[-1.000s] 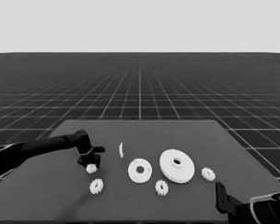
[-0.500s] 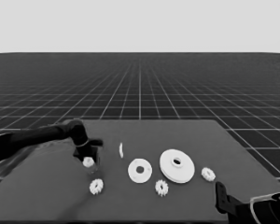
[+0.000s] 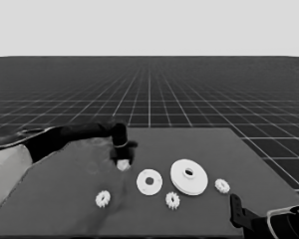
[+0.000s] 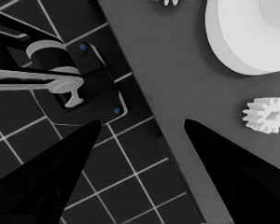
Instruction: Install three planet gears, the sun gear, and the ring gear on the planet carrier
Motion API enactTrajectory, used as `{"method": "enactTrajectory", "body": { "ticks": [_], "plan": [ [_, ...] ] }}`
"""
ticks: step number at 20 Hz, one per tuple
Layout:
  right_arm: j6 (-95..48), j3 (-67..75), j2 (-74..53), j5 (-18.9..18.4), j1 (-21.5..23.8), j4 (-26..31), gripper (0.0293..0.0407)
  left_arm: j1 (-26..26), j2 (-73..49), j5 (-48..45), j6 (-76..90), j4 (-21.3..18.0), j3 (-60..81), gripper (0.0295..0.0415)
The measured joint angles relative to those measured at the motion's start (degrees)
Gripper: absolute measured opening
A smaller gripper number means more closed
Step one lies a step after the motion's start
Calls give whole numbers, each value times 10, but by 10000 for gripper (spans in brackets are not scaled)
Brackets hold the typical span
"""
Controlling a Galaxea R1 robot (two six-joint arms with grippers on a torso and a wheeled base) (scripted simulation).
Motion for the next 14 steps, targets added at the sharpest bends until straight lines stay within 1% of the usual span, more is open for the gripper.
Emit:
{"method": "enactTrajectory", "body": {
  "ticks": [1, 3, 5, 8, 9, 10, 12, 14],
  "plan": [
    [0, 0, 0, 0, 0, 0, 385, -1, 75, 0, -1, -2, -58, 313],
    [0, 0, 0, 0, 0, 0, 385, -1, 145, -3, 17, -4, -138, 313],
    [0, 0, 0, 0, 0, 0, 385, -1, 169, -4, 28, -5, -173, 313],
    [0, 0, 0, 0, 0, 0, 385, -1, 179, -5, 33, -6, -189, 313],
    [0, 0, 0, 0, 0, 0, 385, 30, 186, -19, 45, 26, -211, 313],
    [0, 0, 0, 0, 0, 0, 385, 53, 192, -29, 55, 43, -228, 313],
    [0, 0, 0, 0, 0, 0, 385, 73, 199, -40, 66, 59, -250, 313],
    [0, 0, 0, 0, 0, 0, 385, 78, 202, -44, 70, 64, -258, 313]
  ]
}}
